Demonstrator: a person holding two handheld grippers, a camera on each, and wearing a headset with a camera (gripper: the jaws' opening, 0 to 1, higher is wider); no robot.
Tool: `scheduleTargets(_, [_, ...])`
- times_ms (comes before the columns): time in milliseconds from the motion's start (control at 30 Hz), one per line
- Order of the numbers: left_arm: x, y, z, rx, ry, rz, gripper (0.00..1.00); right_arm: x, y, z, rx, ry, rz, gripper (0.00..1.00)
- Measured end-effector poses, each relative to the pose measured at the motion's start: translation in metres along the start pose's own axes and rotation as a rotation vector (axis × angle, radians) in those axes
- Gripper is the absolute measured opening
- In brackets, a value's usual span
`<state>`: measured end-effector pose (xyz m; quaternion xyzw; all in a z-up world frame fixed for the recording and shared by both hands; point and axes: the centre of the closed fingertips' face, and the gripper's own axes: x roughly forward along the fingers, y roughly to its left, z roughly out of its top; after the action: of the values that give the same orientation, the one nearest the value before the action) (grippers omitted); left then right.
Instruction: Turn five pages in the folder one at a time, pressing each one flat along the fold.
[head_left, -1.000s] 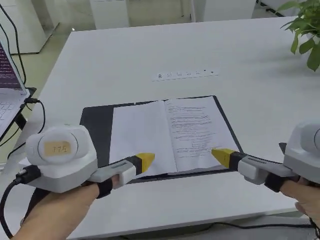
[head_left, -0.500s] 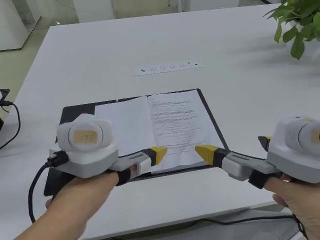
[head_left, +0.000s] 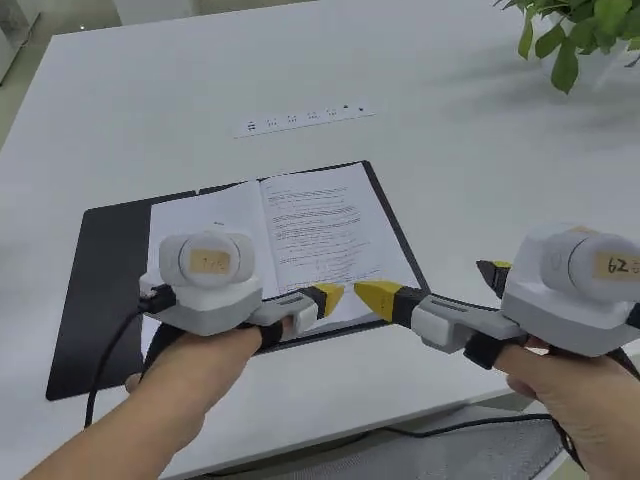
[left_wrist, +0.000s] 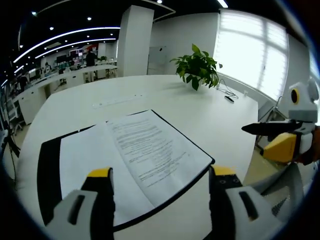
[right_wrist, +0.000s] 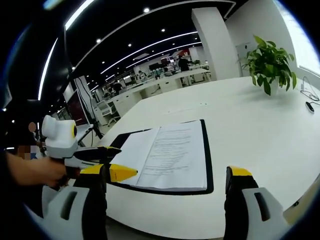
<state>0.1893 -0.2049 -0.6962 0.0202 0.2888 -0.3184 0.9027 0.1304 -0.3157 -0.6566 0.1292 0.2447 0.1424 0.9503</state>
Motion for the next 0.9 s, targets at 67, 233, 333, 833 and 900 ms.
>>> scheduleTargets(67, [0.007, -0.006, -0.002, 0.004, 0.006, -0.007, 0.77, 0.000, -0.002, -0.001, 0.000, 0.004, 0.001, 0.98])
scheduleTargets(233, [0.025, -0.014, -0.007, 0.009, 0.020, -0.018, 0.75, 0.001, -0.010, -0.006, 0.010, 0.015, 0.001, 0.98])
scheduleTargets(333, [0.037, -0.020, -0.009, 0.010, 0.020, -0.026, 0.74, 0.002, -0.016, -0.009, 0.030, 0.018, -0.004, 0.98])
scheduleTargets(833, [0.092, -0.037, -0.029, 0.007, 0.026, -0.017, 0.67, 0.003, -0.035, -0.020, 0.093, 0.030, -0.014, 0.94])
scheduleTargets(900, [0.094, -0.037, -0.030, 0.004, 0.025, -0.010, 0.66, 0.004, -0.036, -0.021, 0.098, 0.030, -0.011, 0.94])
